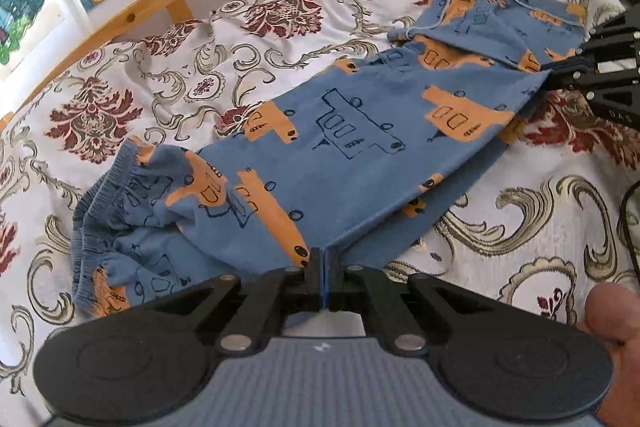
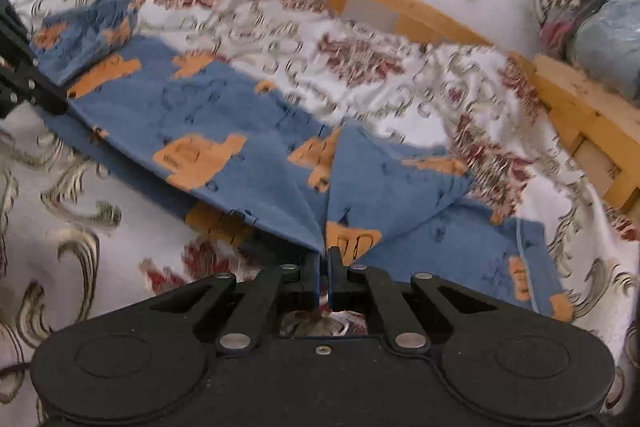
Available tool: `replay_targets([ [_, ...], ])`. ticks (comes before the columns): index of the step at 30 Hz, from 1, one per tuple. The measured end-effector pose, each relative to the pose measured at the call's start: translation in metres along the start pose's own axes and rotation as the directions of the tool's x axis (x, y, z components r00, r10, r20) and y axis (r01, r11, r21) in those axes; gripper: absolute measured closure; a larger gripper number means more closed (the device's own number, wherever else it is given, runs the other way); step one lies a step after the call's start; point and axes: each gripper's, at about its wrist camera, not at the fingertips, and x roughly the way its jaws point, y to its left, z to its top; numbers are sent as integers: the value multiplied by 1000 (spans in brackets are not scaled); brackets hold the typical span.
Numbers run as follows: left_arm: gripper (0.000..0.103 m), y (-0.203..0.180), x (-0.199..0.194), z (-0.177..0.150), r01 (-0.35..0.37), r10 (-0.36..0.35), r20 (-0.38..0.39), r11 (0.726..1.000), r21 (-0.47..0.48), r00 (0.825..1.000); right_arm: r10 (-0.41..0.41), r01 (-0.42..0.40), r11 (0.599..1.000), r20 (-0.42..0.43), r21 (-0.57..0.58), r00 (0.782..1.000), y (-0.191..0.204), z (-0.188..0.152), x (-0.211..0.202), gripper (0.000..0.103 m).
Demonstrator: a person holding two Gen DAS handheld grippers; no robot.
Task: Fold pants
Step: 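Open both grippers and release the folded pant legs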
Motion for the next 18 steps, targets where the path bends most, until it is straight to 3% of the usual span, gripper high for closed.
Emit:
replay_targets([
  [3, 103, -4, 6, 0, 6, -5, -25, 1000, 27, 1000, 17, -16, 1000, -18, 23, 1000, -3, -3, 4, 95],
  [6, 99, 1, 4, 3, 38, -38, -38, 999, -4, 999, 28, -26, 997, -21, 76, 999, -10, -3, -1, 70],
  [7, 95, 4, 1, 4, 59, -60, -41, 998, -32, 997, 39, -37, 994, -22, 99, 999, -13, -3, -4, 68],
  [9, 83, 12, -4, 5, 114, -119, -48, 990, -86, 992, 56, -52, 988, -27, 144, 998, -18, -3, -10, 61],
  [11, 76, 15, -11, 8, 144, -151, -48, 982, -119, 987, 39, -35, 983, -15, 181, 999, -23, -3, -18, 46],
  [13, 59, 16, -18, 13, 172, -178, -32, 975, -143, 983, 1, -1, 981, 2, 195, 1000, -27, -3, -22, 22],
  [14, 39, 16, -20, 16, 187, -193, -17, 968, -165, 981, -16, 15, 979, 4, 204, 1000, -31, -3, -24, 20],
  [15, 29, 16, -22, 20, 196, -199, 0, 962, -189, 980, -24, 22, 976, 5, 214, 1000, -37, -3, -25, 19],
  [18, 28, 9, -22, 34, 241, -232, 66, 939, -245, 970, -3, 4, 956, -4, 294, 1000, -69, 0, -23, 19],
])
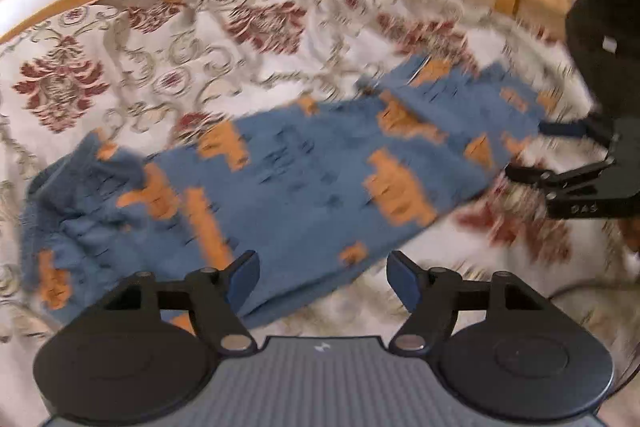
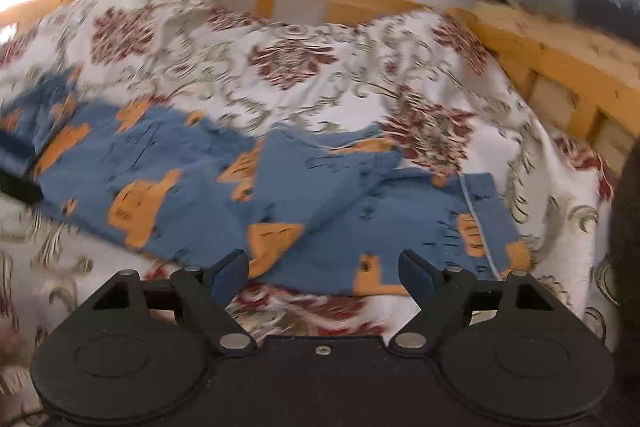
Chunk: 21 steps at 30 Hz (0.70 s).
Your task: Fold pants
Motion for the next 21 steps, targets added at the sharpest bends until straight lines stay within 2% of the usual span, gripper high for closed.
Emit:
replay_targets([
  [3, 28, -17, 13, 10, 55, -54, 58, 998, -5, 997, 94, -90, 990, -31, 109, 995, -41, 28, 12, 20],
  [5, 29, -34, 26, 17, 95, -98, 96, 995, 26, 991, 177, -165, 975, -76, 146, 981, -59, 53, 27, 21],
  [8, 33, -56, 42, 24, 172, -183, 129, 981, 89, 975, 258, -236, 959, -136, 159, 956, -65, 89, 57, 25],
  [11, 42, -80, 62, 27, 189, -210, 144, 971, 145, 967, 317, -287, 943, -197, 169, 928, -52, 120, 93, 31],
  [14, 52, -94, 78, 27, 209, -226, 139, 969, 131, 964, 344, -306, 934, -237, 186, 909, -33, 142, 125, 40],
  [16, 55, -99, 86, 29, 220, -232, 133, 971, 95, 964, 343, -303, 936, -279, 179, 897, -17, 155, 146, 51],
  [20, 62, -95, 93, 34, 255, -256, 128, 967, 30, 958, 267, -239, 963, -360, 123, 894, 8, 165, 172, 59],
  [21, 62, -92, 94, 35, 271, -270, 126, 963, 15, 954, 250, -225, 968, -374, 110, 893, 12, 164, 176, 64],
])
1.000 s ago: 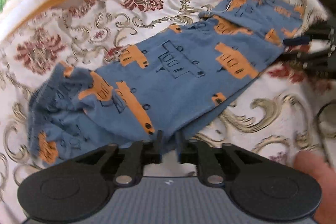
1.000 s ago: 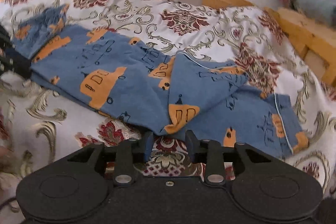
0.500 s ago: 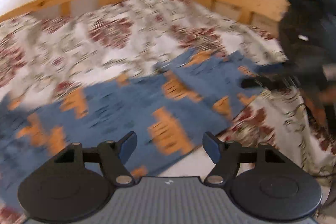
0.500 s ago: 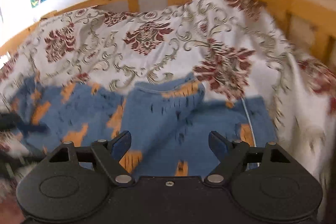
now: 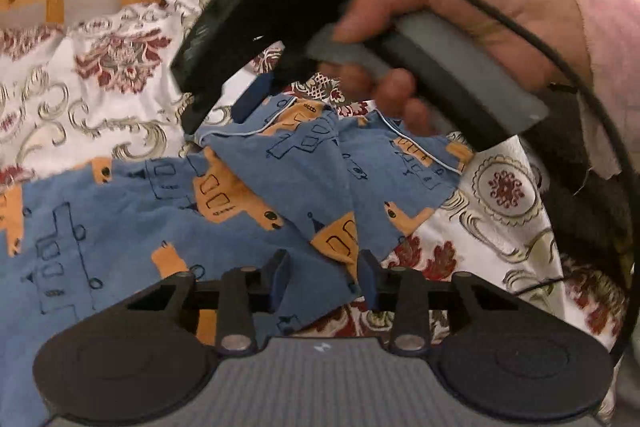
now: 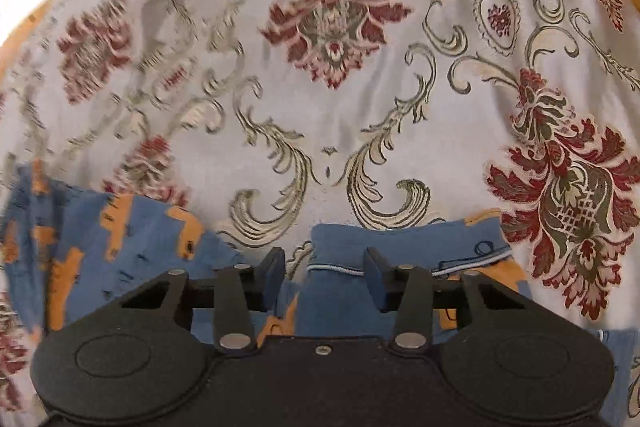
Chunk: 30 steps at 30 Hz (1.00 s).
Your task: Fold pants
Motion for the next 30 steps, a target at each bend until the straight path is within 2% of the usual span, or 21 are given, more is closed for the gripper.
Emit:
replay_targets([
  [2, 66, 2, 2, 0, 14, -14, -11, 1000, -12, 1000, -46, 46, 999, -21, -5, 999, 4, -2, 9, 74],
  [4, 73, 2, 5, 0, 12, -12, -22, 1000, -3, 1000, -49, 49, 998, -14, 26, 999, 0, -8, 14, 90],
  [6, 92, 3, 8, -1, 6, -7, -38, 1000, -10, 999, -44, 42, 996, 21, 82, 999, -7, -15, 10, 95],
  [9, 101, 5, 10, -2, -1, -1, -55, 999, -38, 998, -24, 8, 991, 116, 135, 993, -15, -23, -9, 96],
  [12, 103, 2, 8, -2, 1, -3, -52, 1000, -30, 999, -22, -25, 983, 250, 183, 968, -34, -37, -43, 96],
  [15, 103, -10, 6, -2, -3, 4, -39, 1000, 29, 999, -63, -26, 971, 361, 236, 930, -54, -58, -82, 96],
  [18, 103, -26, 4, -3, -6, 9, -28, 995, 103, 1000, -117, -34, 947, 442, 319, 889, -78, -90, -118, 96],
  [20, 103, -36, 3, -3, -8, 12, -23, 990, 140, 1000, -164, -16, 933, 466, 358, 869, -90, -115, -130, 96],
  [22, 103, -45, 3, -5, -23, 27, -18, 983, 182, 999, -201, -7, 914, 466, 406, 861, -103, -138, -131, 96],
  [25, 103, -57, 9, -9, -59, 65, -19, 967, 249, 998, -273, 54, 880, 410, 472, 870, -119, -163, -117, 96],
  [28, 98, -65, 18, -11, -105, 122, -35, 945, 310, 992, -299, 69, 855, 379, 514, 876, -133, -179, -105, 96],
  [30, 95, -71, 24, -13, -139, 164, -39, 924, 355, 986, -302, 67, 853, 384, 518, 872, -138, -188, -101, 96],
])
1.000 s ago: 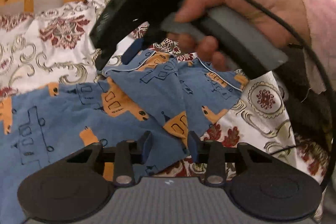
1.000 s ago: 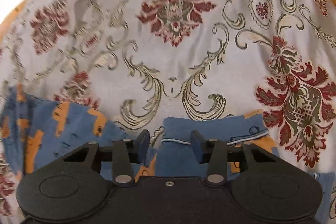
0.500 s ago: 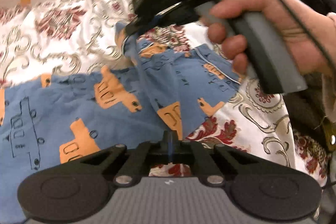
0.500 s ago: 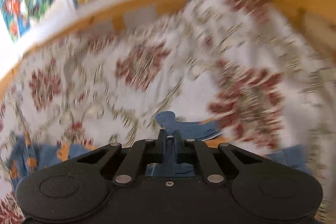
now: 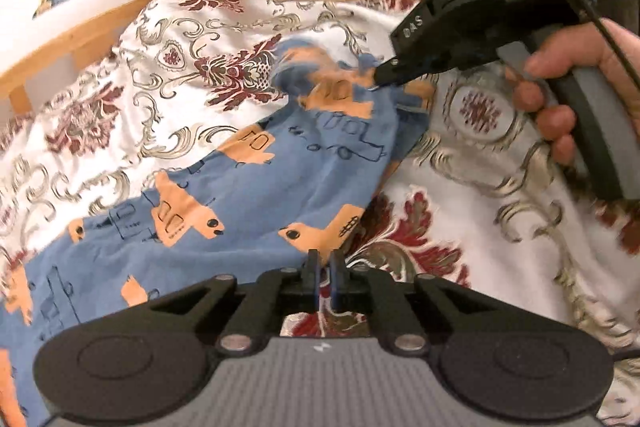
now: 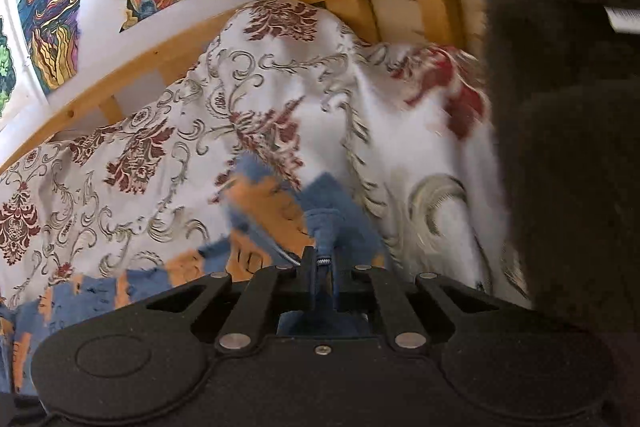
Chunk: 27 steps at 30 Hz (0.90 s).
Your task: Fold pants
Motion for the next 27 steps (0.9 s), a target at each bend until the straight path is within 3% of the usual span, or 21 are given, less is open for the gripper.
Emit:
replay_targets([
  [3, 80, -8, 6, 1, -32, 34, -26, 997, 67, 999, 9, -9, 1000, 4, 1, 1000, -4, -9, -2, 96],
  [7, 75, -15, 1, 2, -46, 48, -19, 991, 124, 999, -7, 7, 1000, 44, 1, 999, -2, -17, -13, 96],
  [9, 65, -16, -2, 2, -42, 42, 1, 989, 139, 999, -28, 28, 1000, 60, 2, 998, 0, -18, -22, 96],
  [14, 63, -5, 8, 0, -4, 6, -23, 995, 97, 1000, -131, 134, 988, 48, -80, 990, 8, -33, -22, 93],
  [16, 62, 5, 16, 0, 42, -40, -50, 998, 51, 998, -137, 137, 990, 5, -34, 991, 3, -37, -17, 92],
  [18, 61, 15, 17, 2, 85, -84, -57, 996, 25, 995, -119, 119, 993, 11, -7, 993, 0, -38, -21, 86],
  [22, 61, 44, 11, 18, 180, -183, -67, 983, -44, 981, -119, 119, 993, 49, -3, 992, 1, -40, -34, 61],
  [27, 52, 76, 23, 72, 201, -205, -70, 977, -69, 976, -90, 88, 995, 68, 38, 994, -2, -38, -30, 57],
])
